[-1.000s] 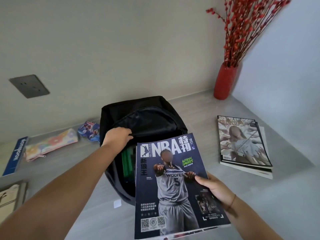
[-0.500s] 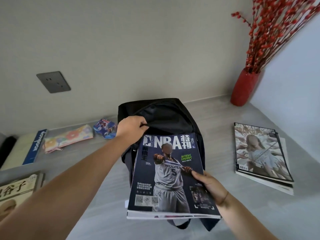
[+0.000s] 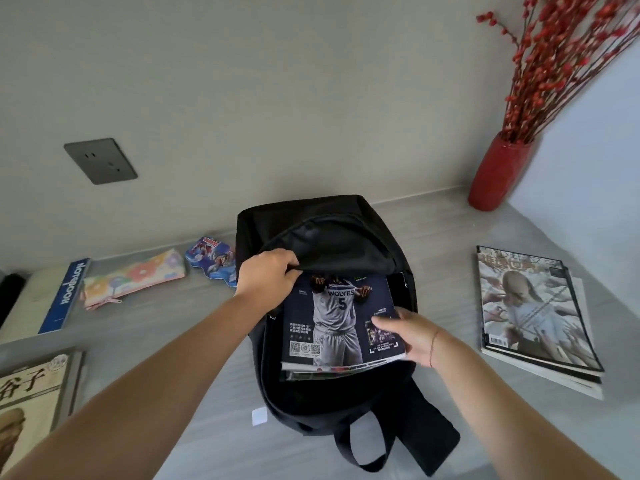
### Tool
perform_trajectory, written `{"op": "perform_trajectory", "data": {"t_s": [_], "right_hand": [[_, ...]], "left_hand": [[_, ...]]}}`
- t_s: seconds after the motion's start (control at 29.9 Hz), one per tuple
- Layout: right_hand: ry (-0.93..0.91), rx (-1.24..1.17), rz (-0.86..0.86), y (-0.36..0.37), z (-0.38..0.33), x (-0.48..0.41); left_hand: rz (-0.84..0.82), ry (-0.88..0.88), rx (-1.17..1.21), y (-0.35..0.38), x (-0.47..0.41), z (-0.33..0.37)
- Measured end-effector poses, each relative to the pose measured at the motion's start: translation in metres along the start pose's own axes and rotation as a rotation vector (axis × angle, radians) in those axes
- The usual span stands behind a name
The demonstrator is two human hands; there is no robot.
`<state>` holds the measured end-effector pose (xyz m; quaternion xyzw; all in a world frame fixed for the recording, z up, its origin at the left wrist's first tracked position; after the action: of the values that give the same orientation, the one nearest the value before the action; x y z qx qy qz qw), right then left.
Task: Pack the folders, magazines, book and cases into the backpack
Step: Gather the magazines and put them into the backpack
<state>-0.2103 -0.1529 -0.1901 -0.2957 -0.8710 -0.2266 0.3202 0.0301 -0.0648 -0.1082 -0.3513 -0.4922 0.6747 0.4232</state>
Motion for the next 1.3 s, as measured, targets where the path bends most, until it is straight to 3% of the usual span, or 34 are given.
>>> {"op": "perform_trajectory", "data": {"t_s": [0.13, 0.33, 0.43, 0.57, 0.67, 0.74, 0.8, 0.87, 0.94, 1.1, 1.2, 1.3], "right_hand": [[-0.062, 0.126, 0.128, 0.004, 0.013, 0.004], [-0.198, 0.288, 0.302, 0.011, -0.036, -0.027], [-0.157, 0.31, 0.332, 0.019, -0.051, -0.04], [0.009, 0.771, 0.366, 0.025, -0.05, -0.039], [0.013, 1.131, 0.371, 0.018, -0.062, -0.022], [-0.054, 1.114, 0.269, 0.006, -0.066, -0.009], [-0.124, 0.941, 0.217, -0.02, -0.067, 0.005], [-0.21, 0.746, 0.278, -0.044, -0.071, 0.015], [-0.253, 0.735, 0.43, -0.084, -0.072, 0.028], [-0.077, 0.743, 0.75, -0.196, -0.043, 0.055], [0.079, 0.663, 0.825, -0.248, -0.015, 0.072], [0.128, 0.494, 0.806, -0.287, 0.011, 0.082]], "left_hand": [[-0.007, 0.029, -0.003, 0.004, -0.001, 0.006], [-0.005, 0.066, -0.02, 0.003, 0.002, 0.01], [-0.002, 0.047, -0.033, -0.001, 0.001, 0.01], [-0.074, -0.037, -0.026, 0.006, 0.001, 0.006], [-0.155, 0.03, -0.038, 0.019, -0.002, 0.024], [-0.162, 0.121, -0.039, 0.027, -0.006, 0.053], [-0.155, 0.196, -0.001, 0.037, -0.01, 0.091], [-0.168, 0.222, 0.076, 0.048, -0.014, 0.119], [-0.218, 0.238, 0.17, 0.063, -0.021, 0.155], [-0.502, 0.01, 0.591, 0.117, -0.042, 0.235], [-0.603, -0.183, 0.739, 0.15, -0.056, 0.268], [-0.662, -0.308, 0.74, 0.178, -0.067, 0.287]]}}
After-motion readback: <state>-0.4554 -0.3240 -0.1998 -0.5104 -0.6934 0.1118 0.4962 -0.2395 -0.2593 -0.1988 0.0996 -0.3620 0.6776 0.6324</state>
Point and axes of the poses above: each hand's wrist, its own x-axis away from the middle knuckle, its own y-axis out of the palm, z = x × y, the point moved 3 cm from there along -x, towards the middle knuckle, and after that the axes turned 9 degrees about -z, right-handed, at the moved point
